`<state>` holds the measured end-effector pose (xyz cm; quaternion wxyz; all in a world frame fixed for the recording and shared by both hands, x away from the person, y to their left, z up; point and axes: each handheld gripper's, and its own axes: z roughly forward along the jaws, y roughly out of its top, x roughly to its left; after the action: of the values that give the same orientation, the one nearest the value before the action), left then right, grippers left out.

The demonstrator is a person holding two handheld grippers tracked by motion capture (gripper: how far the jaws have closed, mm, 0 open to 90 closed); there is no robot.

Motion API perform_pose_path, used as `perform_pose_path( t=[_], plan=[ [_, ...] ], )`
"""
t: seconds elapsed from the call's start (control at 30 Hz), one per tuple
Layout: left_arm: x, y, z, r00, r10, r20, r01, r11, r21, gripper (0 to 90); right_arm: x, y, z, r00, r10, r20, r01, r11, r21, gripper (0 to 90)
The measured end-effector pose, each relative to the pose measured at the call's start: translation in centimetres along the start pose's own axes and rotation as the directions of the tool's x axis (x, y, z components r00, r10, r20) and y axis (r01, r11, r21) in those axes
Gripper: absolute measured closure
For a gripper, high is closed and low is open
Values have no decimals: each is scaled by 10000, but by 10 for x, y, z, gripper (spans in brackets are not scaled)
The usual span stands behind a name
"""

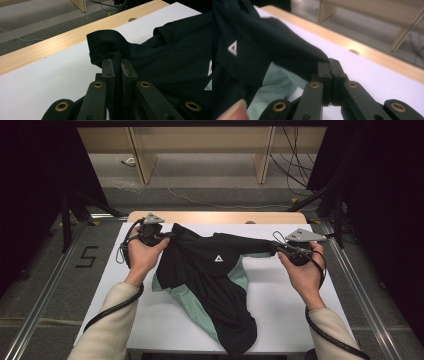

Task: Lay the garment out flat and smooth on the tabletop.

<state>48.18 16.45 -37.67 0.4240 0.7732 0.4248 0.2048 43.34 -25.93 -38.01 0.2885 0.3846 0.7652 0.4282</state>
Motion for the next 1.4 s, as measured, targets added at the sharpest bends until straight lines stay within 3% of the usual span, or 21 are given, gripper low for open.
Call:
perform_pose_path(
  t=[0.13, 0.23, 0.37, 0.43, 0.53, 0.6, 0.67, 0.73, 0.77, 0.8, 0.83, 0.9, 1.0, 1.03, 1.07, 1.1, 1.13, 1.17, 1.27, 1.33, 1.4],
  plan=[
    [-4, 1, 13, 9999, 136, -31, -136, 9998, 118, 834, 1, 5, -6, 9994, -104, 319, 114, 9994, -313, 892],
    [-1, 2, 30, 9987, 251, -445, -239, 9993, 286, 831, -1, 7, -3, 9988, -140, 467, 153, 9995, -278, 891],
    [8, -5, 54, 9926, 180, -1203, -86, 9969, 782, 818, -7, -7, 31, 9994, 112, 341, -121, 9996, 260, 870],
    [13, -9, 60, 9868, 228, -1603, -64, 9947, 1022, 794, -6, -14, 46, 9998, -100, 182, 90, 9986, 529, 780],
    [15, -11, 62, 9848, 161, -1730, 29, 9940, 1090, 722, -4, -20, 56, 9991, -380, 206, 362, 9961, 808, 720],
    [14, -13, 58, 9824, 439, -1814, -223, 9926, 1196, 635, -1, -21, 58, 9985, -548, 72, 540, 9954, 793, 665],
    [10, -14, 52, 9845, 694, -1609, -490, 9906, 1276, 569, 2, -20, 55, 9975, -699, -110, 706, 9943, 798, 630],
    [-2, -19, 35, 9883, 1166, -978, -1019, 9843, 1440, 533, 10, -19, 48, 9957, -796, -472, 833, 9931, 825, 597],
    [-2, -19, 35, 9883, 1166, -978, -1019, 9843, 1440, 520, 14, -20, 46, 9934, -806, -816, 881, 9917, 936, 591],
    [-13, -25, 22, 9885, 1406, -555, -1312, 9804, 1468, 514, 19, -22, 44, 9914, -771, -1062, 878, 9911, 1001, 590],
    [-13, -25, 22, 9885, 1406, -555, -1312, 9804, 1468, 502, 19, -22, 44, 9914, -771, -1062, 878, 9911, 1001, 590],
    [-25, -33, 13, 9861, 1659, 70, -1647, 9716, 1699, 480, 27, -26, 43, 9852, -835, -1496, 1024, 9871, 1233, 580],
    [-50, -51, 4, 9730, 1955, 1230, -2179, 9536, 2079, 461, 38, -35, 45, 9740, -684, -2161, 1064, 9798, 1694, 568],
    [-50, -51, 4, 9730, 1955, 1230, -2179, 9536, 2079, 454, 38, -35, 45, 9740, -684, -2161, 1064, 9798, 1694, 568],
    [-63, -58, 2, 9618, 2154, 1687, -2496, 9433, 2189, 447, 43, -37, 46, 9700, -559, -2367, 1025, 9765, 1894, 557],
    [-63, -58, 2, 9618, 2154, 1687, -2496, 9433, 2189, 438, 43, -37, 46, 9700, -559, -2367, 1025, 9765, 1894, 557],
    [-78, -65, 3, 9464, 2428, 2131, -2900, 9292, 2291, 431, 45, -39, 48, 9657, -409, -2564, 927, 9767, 1936, 549],
    [-78, -65, 3, 9464, 2428, 2131, -2900, 9292, 2291, 429, 46, -40, 49, 9642, -383, -2622, 920, 9763, 1958, 545],
    [-99, -72, 10, 9256, 2552, 2795, -3264, 9121, 2480, 401, 47, -43, 51, 9650, -313, -2604, 858, 9759, 2007, 535],
    [-107, -74, 14, 9179, 2656, 2948, -3426, 9053, 2513, 390, 47, -46, 51, 9665, -202, -2560, 732, 9772, 1993, 518],
    [-110, -74, 15, 9155, 2682, 3000, -3471, 9034, 2517, 378, 47, -48, 50, 9677, -154, -2516, 665, 9784, 1957, 512]
  ],
)
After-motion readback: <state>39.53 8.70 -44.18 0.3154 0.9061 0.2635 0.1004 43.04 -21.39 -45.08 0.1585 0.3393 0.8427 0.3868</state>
